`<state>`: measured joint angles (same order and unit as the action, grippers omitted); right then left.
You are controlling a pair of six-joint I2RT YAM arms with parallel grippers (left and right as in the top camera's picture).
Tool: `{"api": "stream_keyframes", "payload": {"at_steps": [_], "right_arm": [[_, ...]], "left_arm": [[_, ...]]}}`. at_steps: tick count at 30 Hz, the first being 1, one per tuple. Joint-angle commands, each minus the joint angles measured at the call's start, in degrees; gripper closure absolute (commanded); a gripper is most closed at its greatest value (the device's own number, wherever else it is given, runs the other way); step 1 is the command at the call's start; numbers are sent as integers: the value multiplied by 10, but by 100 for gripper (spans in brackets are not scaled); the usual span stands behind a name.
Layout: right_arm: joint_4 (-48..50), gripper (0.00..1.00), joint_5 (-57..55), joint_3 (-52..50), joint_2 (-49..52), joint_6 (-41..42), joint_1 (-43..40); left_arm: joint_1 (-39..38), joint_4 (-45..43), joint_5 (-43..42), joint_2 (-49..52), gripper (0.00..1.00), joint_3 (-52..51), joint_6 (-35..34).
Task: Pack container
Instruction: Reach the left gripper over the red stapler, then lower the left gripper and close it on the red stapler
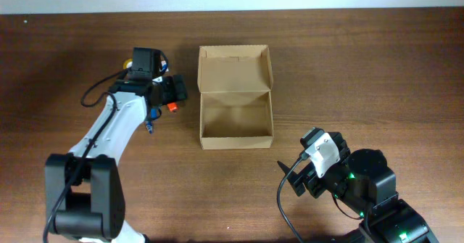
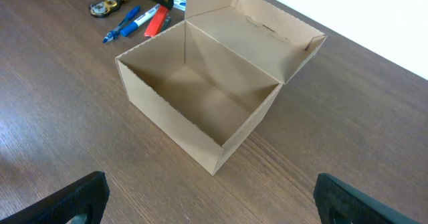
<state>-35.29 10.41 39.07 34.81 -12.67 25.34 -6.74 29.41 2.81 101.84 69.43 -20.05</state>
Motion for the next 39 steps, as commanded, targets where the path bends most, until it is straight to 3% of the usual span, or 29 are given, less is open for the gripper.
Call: {"api": "stream_keyframes", "payload": {"at_steps": [1,12,13,15,26,39], "right_arm": [[2,1,-5,-2,1,-2,5],[2,1,-5,-2,1,-2,5],[2,1,-5,-2,1,-2,5],[2,1,-5,-2,1,-2,5],[2,1,-5,-2,1,-2,5],[2,1,-5,-2,1,-2,5]], "left_arm": [[-4,-2,41,14,1,12,-30],[-4,-49,32,65,11,12,-44],[-4,-55,26,68,18,12,-44],[-4,-65,26,72,22,12,-48],[-4,-98,10,104,27,12,-50],[-3,-114,0,117,48,12,-54]]}}
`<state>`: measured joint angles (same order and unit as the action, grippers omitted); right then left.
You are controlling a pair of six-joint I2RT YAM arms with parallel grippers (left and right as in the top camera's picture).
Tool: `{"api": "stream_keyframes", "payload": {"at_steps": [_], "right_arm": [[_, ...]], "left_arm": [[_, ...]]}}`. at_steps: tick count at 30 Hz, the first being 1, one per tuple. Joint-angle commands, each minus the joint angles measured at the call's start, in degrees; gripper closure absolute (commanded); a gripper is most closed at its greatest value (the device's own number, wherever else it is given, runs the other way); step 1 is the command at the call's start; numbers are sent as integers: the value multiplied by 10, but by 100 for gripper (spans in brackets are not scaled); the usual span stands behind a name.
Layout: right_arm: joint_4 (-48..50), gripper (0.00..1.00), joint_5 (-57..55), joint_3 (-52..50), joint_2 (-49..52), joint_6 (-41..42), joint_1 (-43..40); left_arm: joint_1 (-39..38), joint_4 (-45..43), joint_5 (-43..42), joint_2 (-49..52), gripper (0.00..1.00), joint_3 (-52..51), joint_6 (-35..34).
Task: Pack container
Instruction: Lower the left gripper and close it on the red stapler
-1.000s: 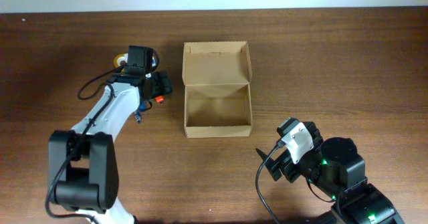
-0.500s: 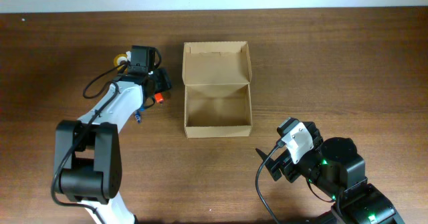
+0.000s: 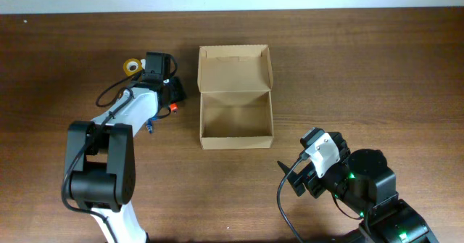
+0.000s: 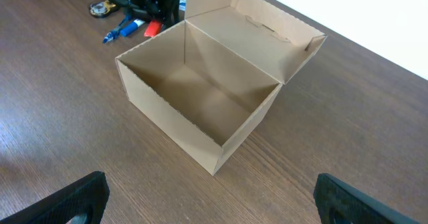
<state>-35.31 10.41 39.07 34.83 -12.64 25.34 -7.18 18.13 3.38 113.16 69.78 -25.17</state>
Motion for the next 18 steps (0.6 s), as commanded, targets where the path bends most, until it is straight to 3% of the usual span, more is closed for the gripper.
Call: {"api": "stream_keyframes", "payload": {"at_steps": [1,18], "right_arm": [[2,1,-5,-2,0,-2,5],[2,1,-5,-2,0,-2,5]], "left_arm": [[1,-1,-6,4,49,9,-3],[1,12,16,5,51,9,-3]]}}
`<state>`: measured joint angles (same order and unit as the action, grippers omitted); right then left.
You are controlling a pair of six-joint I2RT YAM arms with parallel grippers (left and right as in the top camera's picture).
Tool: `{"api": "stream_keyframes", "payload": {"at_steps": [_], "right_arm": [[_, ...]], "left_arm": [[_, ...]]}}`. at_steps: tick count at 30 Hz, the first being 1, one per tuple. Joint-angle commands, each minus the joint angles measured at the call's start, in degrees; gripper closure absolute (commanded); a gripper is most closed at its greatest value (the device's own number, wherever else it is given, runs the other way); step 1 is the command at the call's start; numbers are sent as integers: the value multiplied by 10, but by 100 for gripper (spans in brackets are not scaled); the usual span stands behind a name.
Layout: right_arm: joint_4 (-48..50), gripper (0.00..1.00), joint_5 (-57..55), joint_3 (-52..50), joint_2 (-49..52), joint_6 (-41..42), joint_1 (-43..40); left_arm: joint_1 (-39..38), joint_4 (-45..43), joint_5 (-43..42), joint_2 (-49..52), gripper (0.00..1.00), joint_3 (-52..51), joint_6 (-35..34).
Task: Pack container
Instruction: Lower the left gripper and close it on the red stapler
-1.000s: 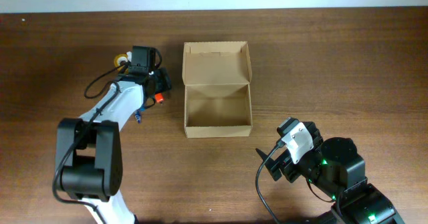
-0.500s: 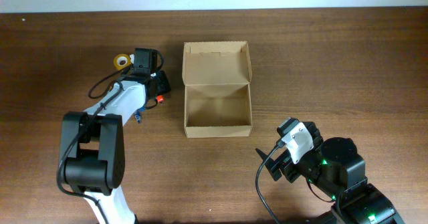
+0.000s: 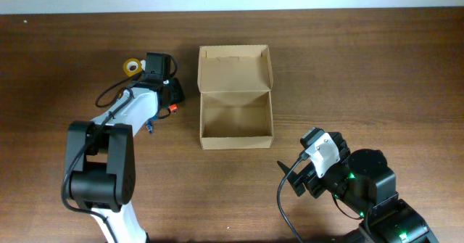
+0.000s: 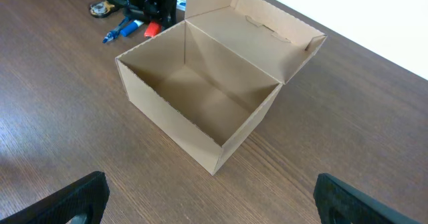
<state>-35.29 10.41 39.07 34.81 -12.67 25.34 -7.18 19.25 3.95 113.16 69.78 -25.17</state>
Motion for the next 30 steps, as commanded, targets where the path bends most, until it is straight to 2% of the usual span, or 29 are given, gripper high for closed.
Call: {"api": "stream_keyframes", "payload": {"at_steps": [1,23,25,28,30], "right_arm": [[2,1,-5,-2,1,-2,5],[2,1,-5,-2,1,-2,5],[2,1,-5,-2,1,-2,5],[2,1,-5,-2,1,-2,5],[2,1,-5,-2,1,-2,5]], "left_arm": [[1,0,11,6,51,9,-3],[2,9,6,24,63,9,-3],[2,9,6,24,67,9,-3],[2,9,5,24,80,9,-3],[2,10,5,24,85,9,-3]]}}
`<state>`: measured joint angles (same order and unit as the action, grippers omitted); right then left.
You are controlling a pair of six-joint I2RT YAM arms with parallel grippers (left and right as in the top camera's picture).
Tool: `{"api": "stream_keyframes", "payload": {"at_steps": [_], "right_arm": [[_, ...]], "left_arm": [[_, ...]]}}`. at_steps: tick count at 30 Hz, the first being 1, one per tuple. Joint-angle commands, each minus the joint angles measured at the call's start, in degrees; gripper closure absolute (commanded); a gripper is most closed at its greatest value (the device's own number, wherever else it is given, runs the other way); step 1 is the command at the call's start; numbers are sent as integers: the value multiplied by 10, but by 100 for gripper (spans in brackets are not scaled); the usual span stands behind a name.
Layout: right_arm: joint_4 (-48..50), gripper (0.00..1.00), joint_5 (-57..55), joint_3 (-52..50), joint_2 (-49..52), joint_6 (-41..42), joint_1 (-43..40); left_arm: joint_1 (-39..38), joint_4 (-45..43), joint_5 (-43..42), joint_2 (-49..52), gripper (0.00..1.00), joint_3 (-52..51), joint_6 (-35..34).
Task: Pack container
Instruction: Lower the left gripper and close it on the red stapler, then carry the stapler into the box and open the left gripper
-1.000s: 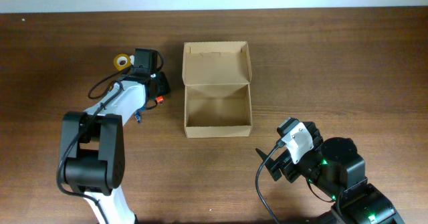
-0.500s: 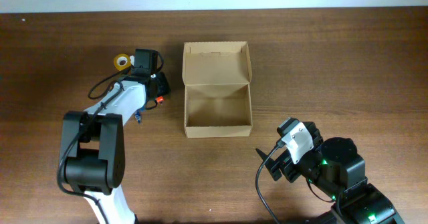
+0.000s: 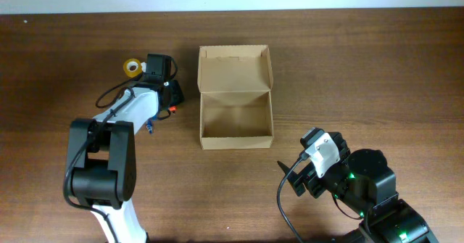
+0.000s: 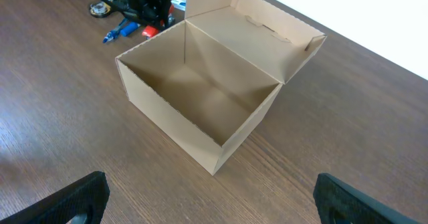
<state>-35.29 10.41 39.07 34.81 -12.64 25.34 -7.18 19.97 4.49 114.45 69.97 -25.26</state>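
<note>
An open cardboard box (image 3: 236,120) stands mid-table, its inside bare and its lid (image 3: 234,69) standing up at the far side. My left gripper (image 3: 172,96) is down among the pens just left of the box; whether its jaws grip anything is hidden. A red marker (image 4: 151,30) and a blue marker (image 4: 124,29) lie there. My right gripper (image 4: 217,198) hangs open near the table's front, right of the box, aimed at it, with nothing between its fingers (image 4: 80,196).
A yellow tape roll (image 3: 131,67) lies at the far left beside the left arm. A black cable (image 3: 109,94) loops along that arm. The brown wooden table (image 3: 377,69) runs to a white strip at its far edge.
The left gripper has shifted slightly away from the box's corner, leaving more of the red and blue markers showing. The right arm and the box have not moved.
At first the left gripper stood over the pens with its arm stretched from the near left. Later the arm had swung in closer and the gripper was low among the pens, where it has stayed with small shifts. The box is still bare inside and the right gripper still.
</note>
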Motion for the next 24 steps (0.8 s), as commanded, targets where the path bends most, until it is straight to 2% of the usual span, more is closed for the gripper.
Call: {"api": "stream_keyframes", "payload": {"at_steps": [1,8,14,18,24], "right_arm": [[2,1,-5,-2,1,-2,5],[2,1,-5,-2,1,-2,5],[2,1,-5,-2,1,-2,5],[2,1,-5,-2,1,-2,5],[2,1,-5,-2,1,-2,5]], "left_arm": [[2,2,-2,11,87,7,-3],[1,73,21,-14,98,58,-2],[-5,149,40,-68,98,144,42],[-26,163,39,-117,98,176,108],[-85,170,19,-206,98,180,261]]}}
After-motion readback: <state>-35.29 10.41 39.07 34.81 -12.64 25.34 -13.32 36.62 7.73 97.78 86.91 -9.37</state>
